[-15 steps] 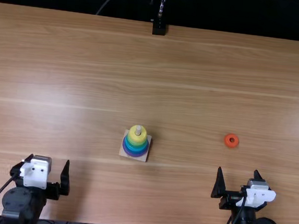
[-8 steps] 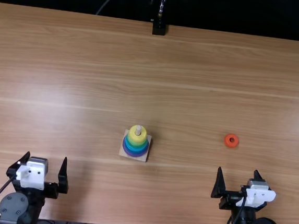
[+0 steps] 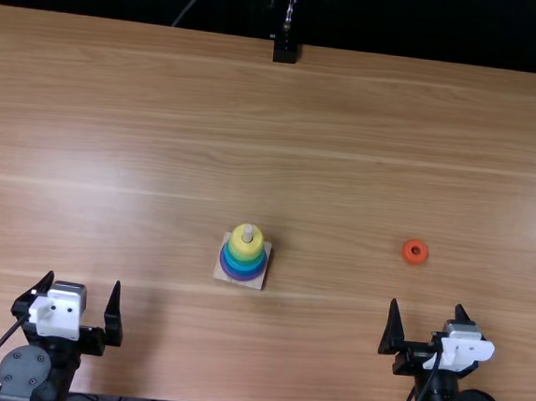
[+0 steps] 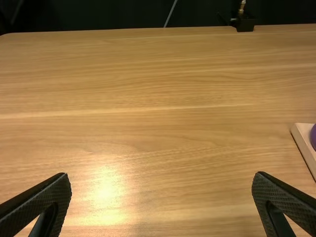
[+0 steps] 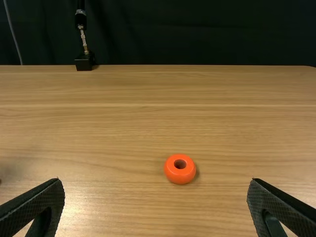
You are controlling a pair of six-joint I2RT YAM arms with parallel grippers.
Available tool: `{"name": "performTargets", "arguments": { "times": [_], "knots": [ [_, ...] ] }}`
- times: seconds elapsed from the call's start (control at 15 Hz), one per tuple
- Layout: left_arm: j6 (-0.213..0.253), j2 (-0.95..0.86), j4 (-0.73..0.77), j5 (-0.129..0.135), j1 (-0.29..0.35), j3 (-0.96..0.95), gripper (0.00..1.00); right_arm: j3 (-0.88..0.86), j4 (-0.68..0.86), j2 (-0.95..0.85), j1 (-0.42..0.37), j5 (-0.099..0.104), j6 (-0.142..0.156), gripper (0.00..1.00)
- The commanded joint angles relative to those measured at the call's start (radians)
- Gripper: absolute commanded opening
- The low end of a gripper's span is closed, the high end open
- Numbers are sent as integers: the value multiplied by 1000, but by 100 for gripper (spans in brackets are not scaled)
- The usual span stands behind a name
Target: Build the Hanoi tower: stack the rings onto the peg from bottom to top in this color order: purple, dark blue, light blue, dark green, light green, yellow, orange.
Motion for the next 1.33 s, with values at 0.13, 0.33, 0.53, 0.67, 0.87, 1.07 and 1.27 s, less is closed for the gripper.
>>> {"name": "performTargets", "arguments": {
  "times": [0.13,0.33,0.53,0.67,0.87,1.07,1.27],
  "knots": [
    [4,-12,-45,-9,-10,-114,100,-62,-73,-13,-9,-10,-3,100],
    [3,-12,-45,-9,-10,-114,100,-62,-73,-13,-9,-10,-3,100],
    [3,-12,-45,-9,-10,-114,100,-62,-73,-13,-9,-10,-3,100],
    [3,-12,-45,-9,-10,-114,100,-62,-71,-13,-8,-10,-3,100],
    [3,-12,-45,-9,-10,-114,100,-62,-77,-13,-3,-8,8,100],
    [3,-12,-45,-9,-10,-114,100,-48,-25,-13,-29,-4,4,100],
    [3,-12,-45,-9,-10,-114,100,122,21,-13,-75,-4,6,100]
  ]
}}
